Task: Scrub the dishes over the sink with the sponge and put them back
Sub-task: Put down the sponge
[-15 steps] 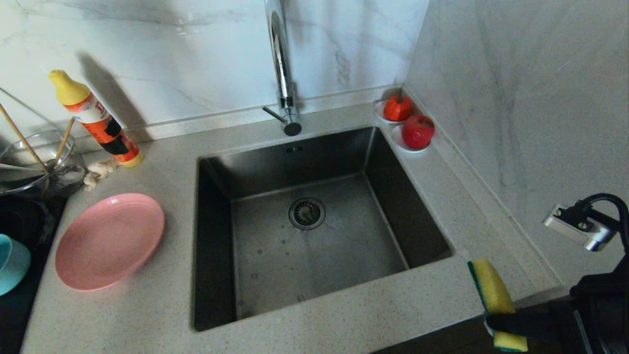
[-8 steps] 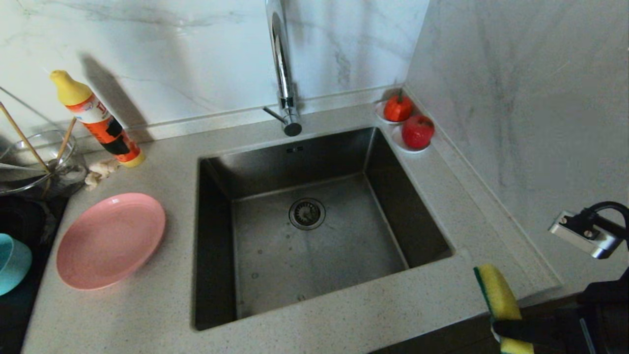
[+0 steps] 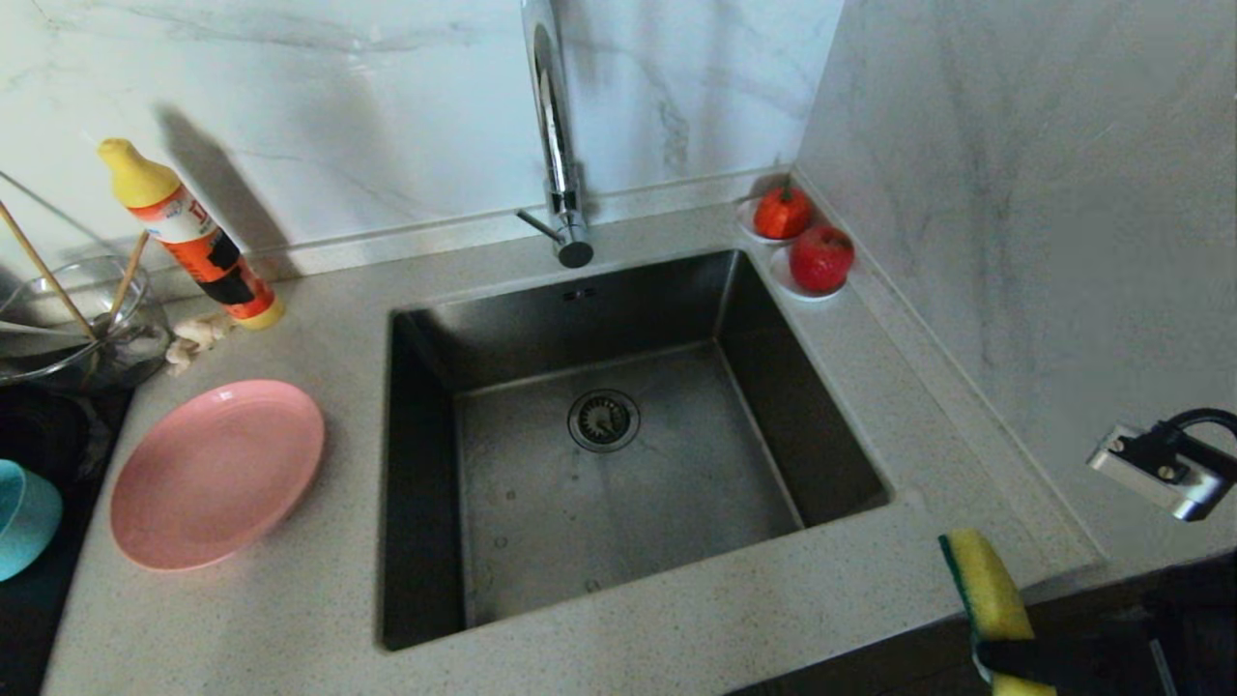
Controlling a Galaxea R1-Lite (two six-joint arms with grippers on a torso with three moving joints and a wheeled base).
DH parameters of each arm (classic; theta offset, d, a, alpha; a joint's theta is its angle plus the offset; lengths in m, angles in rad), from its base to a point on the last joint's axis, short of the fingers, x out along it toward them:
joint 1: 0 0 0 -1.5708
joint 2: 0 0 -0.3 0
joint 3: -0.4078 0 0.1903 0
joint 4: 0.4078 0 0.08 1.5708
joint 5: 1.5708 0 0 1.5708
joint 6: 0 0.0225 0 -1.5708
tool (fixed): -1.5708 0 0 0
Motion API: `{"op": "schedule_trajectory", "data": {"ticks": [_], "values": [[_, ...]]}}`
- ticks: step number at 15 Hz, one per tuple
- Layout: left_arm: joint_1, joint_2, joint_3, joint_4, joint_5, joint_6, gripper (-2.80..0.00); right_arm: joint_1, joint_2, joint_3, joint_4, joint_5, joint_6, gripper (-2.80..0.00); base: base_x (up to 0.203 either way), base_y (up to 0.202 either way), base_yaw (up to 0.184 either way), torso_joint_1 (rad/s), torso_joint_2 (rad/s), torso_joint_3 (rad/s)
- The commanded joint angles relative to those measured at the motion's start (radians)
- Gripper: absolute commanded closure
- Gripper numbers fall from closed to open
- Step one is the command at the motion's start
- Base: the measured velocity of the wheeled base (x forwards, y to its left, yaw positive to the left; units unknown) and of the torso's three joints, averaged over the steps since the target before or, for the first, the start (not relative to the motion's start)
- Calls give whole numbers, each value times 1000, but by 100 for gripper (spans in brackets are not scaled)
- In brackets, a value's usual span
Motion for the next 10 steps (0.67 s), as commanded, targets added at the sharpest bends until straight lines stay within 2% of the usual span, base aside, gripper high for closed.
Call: {"op": "schedule_trajectory", "data": {"ticks": [1, 2, 4, 6, 8, 10], "values": [[14, -124, 95, 1, -21, 34, 0, 0, -28, 10, 2, 0, 3, 0, 0, 0, 0, 0, 0, 0], [14, -188, 119, -1, -67, 70, 0, 0, -41, 11, 5, -1, 0, 0, 0, 0, 0, 0, 0, 0], [14, -247, 146, -20, -247, 161, 0, 0, -41, 12, 17, -2, -2, 0, 0, 0, 0, 0, 0, 0], [14, -243, 186, -88, -426, 239, 0, -2, -40, 9, 17, -8, -2, 0, 0, 0, 0, 0, 0, 0], [14, -242, 269, -149, -505, 285, 0, -2, -35, 9, 16, -20, -3, 0, 0, 0, 0, 0, 0, 0], [14, -242, 287, -200, -523, 263, 0, -8, -24, 5, 16, -23, -12, 0, 0, 0, 0, 0, 0, 0]]}}
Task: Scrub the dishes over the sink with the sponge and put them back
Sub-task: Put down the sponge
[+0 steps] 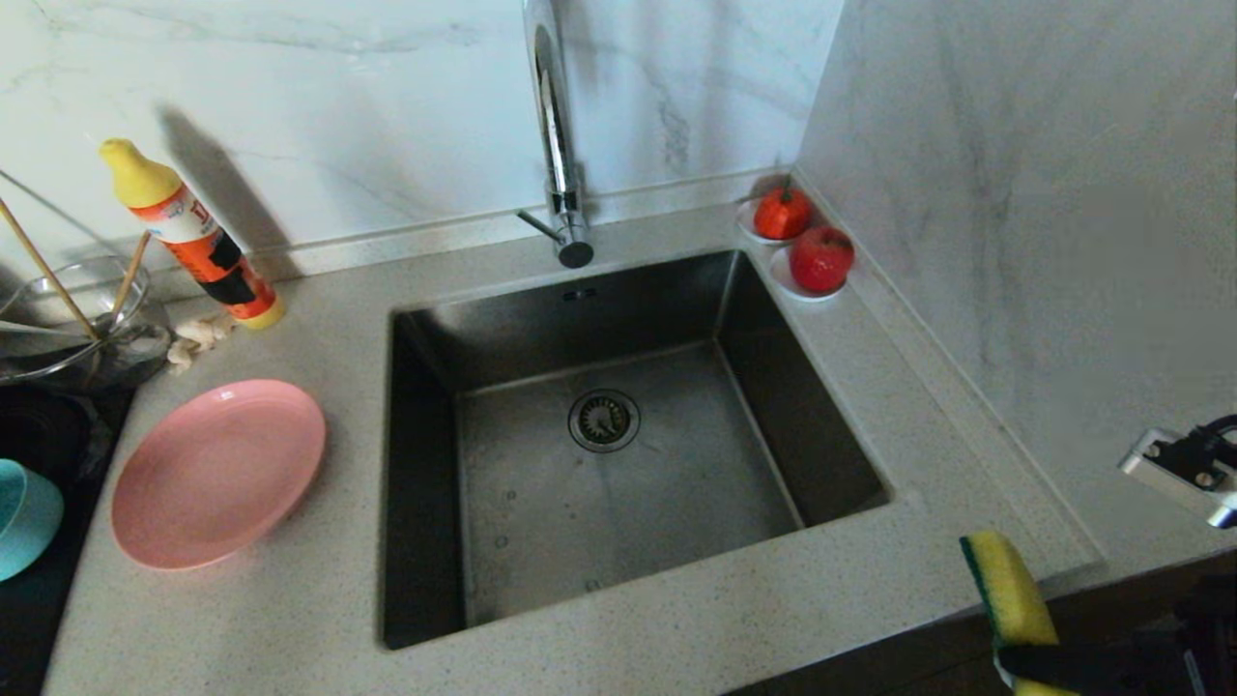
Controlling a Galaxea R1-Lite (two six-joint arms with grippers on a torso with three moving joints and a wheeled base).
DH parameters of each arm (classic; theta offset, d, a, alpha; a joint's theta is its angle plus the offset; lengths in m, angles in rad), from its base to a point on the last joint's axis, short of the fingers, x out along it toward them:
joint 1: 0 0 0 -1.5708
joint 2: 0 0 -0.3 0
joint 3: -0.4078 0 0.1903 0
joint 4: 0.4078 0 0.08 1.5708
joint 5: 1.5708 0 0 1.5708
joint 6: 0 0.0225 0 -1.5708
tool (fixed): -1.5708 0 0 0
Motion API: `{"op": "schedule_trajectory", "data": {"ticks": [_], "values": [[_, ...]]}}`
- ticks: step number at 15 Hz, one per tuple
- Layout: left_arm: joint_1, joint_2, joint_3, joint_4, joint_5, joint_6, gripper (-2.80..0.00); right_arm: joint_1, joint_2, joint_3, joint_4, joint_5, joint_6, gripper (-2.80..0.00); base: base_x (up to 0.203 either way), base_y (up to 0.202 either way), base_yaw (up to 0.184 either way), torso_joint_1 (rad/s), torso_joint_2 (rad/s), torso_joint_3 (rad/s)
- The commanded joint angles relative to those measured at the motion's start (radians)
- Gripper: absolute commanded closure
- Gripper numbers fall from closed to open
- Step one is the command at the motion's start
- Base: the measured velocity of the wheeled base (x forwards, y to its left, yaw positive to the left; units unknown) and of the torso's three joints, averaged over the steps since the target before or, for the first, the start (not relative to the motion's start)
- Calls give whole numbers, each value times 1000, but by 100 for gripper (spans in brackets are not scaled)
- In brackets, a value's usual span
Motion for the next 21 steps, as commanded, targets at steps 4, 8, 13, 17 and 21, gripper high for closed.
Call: {"op": "schedule_trajectory", "data": {"ticks": [4, 8, 13, 17, 21], "values": [[0, -2, 22, -13, 1, -28, 0, -4, 17, 1, 2, -59, -33, 0, 0, 0, 0, 0, 0, 0], [0, -2, 22, -13, 1, -28, 0, -4, 27, 30, 11, -226, -156, 0, 0, 0, 0, 0, 0, 0], [0, -2, 22, -13, 1, -28, 0, -3, 33, 145, -1, -374, -278, 0, 0, 0, 0, 0, 0, 0], [0, -2, 22, -13, 1, -28, 0, 0, 63, 190, -4, -431, -285, 0, 0, 0, 0, 0, 0, 0], [0, -2, 22, -13, 1, -28, 0, -1, 115, 224, -78, -438, -276, 0, 0, 0, 0, 0, 0, 0]]}}
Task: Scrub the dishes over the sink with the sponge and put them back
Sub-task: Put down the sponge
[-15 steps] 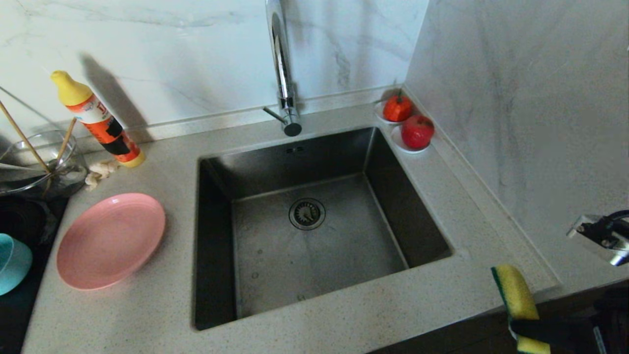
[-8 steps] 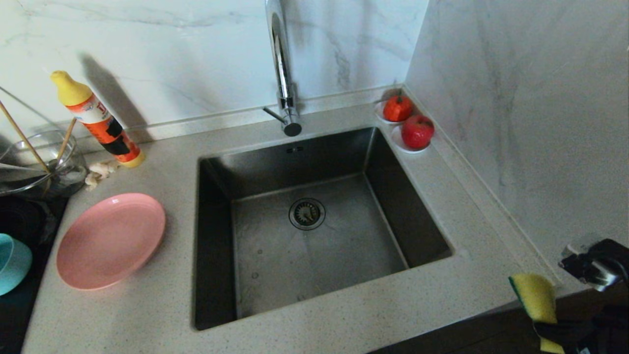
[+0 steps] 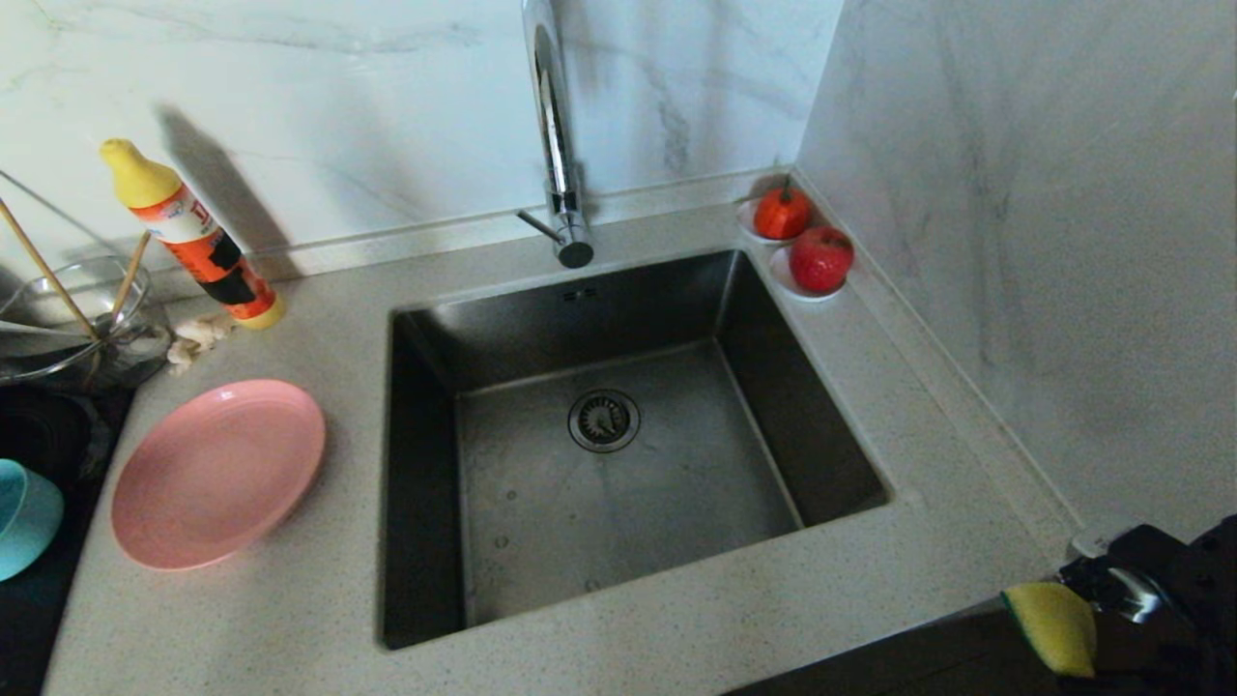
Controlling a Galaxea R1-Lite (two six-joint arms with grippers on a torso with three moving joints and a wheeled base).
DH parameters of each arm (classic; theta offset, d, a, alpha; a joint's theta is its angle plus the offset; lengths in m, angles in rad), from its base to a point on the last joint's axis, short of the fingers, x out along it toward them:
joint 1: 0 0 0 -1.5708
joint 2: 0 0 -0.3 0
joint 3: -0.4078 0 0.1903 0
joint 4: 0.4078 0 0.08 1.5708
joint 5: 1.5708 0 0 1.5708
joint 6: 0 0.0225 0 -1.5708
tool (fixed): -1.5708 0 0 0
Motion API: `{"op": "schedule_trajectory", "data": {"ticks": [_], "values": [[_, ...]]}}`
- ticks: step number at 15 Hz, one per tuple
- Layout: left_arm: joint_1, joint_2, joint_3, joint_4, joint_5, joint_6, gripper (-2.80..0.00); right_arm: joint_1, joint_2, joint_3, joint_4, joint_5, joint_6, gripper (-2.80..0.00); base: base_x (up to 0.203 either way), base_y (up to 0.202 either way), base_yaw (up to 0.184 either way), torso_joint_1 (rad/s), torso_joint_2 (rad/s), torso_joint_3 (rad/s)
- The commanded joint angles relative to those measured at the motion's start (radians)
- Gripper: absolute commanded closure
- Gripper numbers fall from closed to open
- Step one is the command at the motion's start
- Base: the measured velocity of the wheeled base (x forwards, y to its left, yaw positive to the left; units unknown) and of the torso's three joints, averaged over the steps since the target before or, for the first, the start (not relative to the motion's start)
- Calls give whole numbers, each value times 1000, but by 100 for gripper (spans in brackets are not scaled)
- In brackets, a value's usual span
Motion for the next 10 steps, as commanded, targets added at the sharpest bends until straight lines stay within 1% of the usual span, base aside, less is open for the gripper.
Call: {"op": "schedule_trajectory", "data": {"ticks": [1, 2, 5, 7, 10], "values": [[0, 2, 0, 1, 0, 0, 0, -1, 43, 41, -94, -21, 1, 0, 0, 0, 0, 0, 0, 0], [0, 2, 0, 1, 0, 0, 0, -1, 52, 59, -126, -34, 0, 0, 0, 0, 0, 0, 0, 0], [0, 2, 0, 1, 0, 0, 0, -26, 94, 61, -142, -37, 4, 0, 0, 0, 0, 0, 0, 0], [0, 2, 0, 1, 0, 0, 0, -45, 142, 69, -212, -41, 2, 0, 0, 0, 0, 0, 0, 0], [0, 2, 0, 1, 0, 0, 0, -72, 209, 67, -265, -44, 3, 0, 0, 0, 0, 0, 0, 0]]}}
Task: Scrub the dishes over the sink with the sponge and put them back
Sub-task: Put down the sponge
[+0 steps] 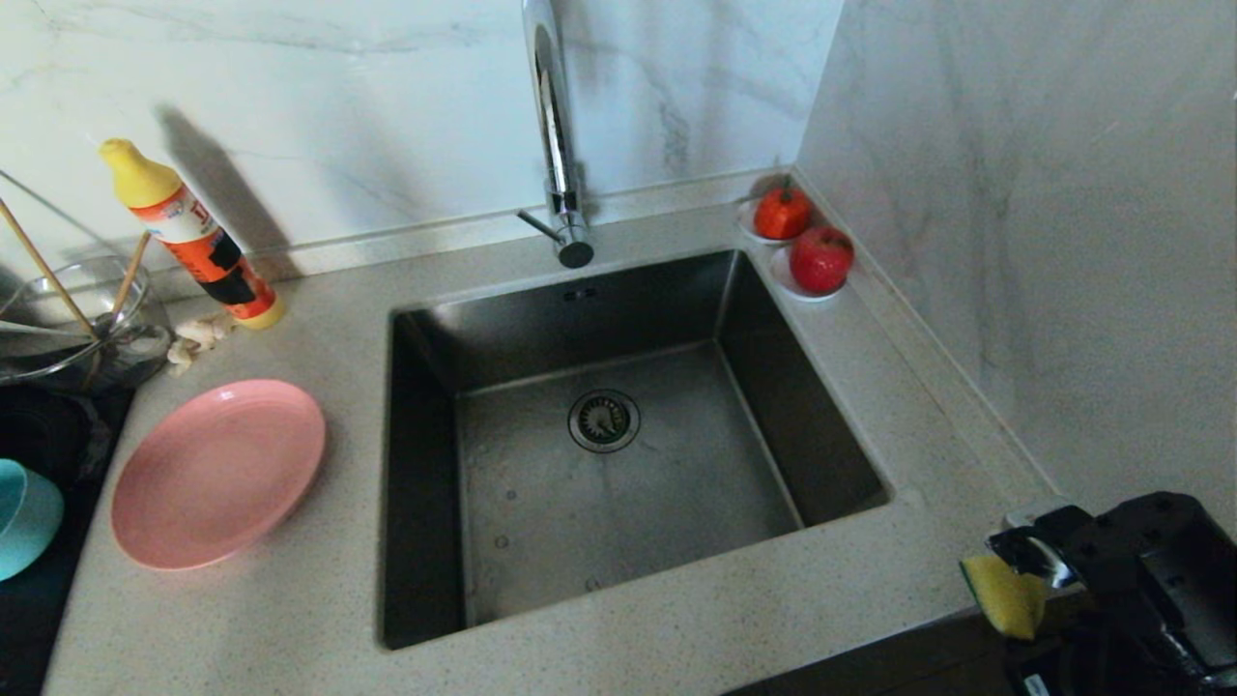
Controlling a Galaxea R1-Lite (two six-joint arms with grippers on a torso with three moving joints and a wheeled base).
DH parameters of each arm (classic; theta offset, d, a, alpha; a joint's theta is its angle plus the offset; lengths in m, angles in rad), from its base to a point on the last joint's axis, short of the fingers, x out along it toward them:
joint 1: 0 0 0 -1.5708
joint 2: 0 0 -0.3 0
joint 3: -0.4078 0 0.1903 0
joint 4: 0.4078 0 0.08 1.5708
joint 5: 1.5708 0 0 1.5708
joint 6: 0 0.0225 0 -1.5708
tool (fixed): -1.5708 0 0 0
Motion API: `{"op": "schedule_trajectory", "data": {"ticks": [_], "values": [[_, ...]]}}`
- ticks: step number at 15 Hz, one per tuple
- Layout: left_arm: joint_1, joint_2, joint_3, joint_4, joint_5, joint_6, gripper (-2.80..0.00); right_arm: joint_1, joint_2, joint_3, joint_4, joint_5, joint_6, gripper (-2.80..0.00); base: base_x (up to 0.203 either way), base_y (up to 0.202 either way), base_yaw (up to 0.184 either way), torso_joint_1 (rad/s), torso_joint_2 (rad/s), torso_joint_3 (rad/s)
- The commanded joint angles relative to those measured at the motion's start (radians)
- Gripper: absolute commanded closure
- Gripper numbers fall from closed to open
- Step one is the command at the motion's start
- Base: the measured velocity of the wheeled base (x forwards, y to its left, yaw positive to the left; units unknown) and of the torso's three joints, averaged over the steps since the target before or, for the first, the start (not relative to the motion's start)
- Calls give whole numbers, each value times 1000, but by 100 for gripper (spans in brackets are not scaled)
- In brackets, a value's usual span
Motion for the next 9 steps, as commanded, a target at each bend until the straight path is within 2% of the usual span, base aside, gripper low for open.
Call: {"op": "schedule_trajectory", "data": {"ticks": [1, 7, 9], "values": [[0, 1, 0, 1, 0, 0, 0, -14, 72, 6, -42, -4, 2, 0, 0, 0, 0, 0, 0, 0], [0, 1, 0, 1, 0, 0, 0, -41, 174, 17, -165, -9, 1, 0, 0, 0, 0, 0, 0, 0], [0, 1, 0, 1, 0, 0, 0, -41, 203, -1, -196, -40, -3, 0, 0, 0, 0, 0, 0, 0]]}}
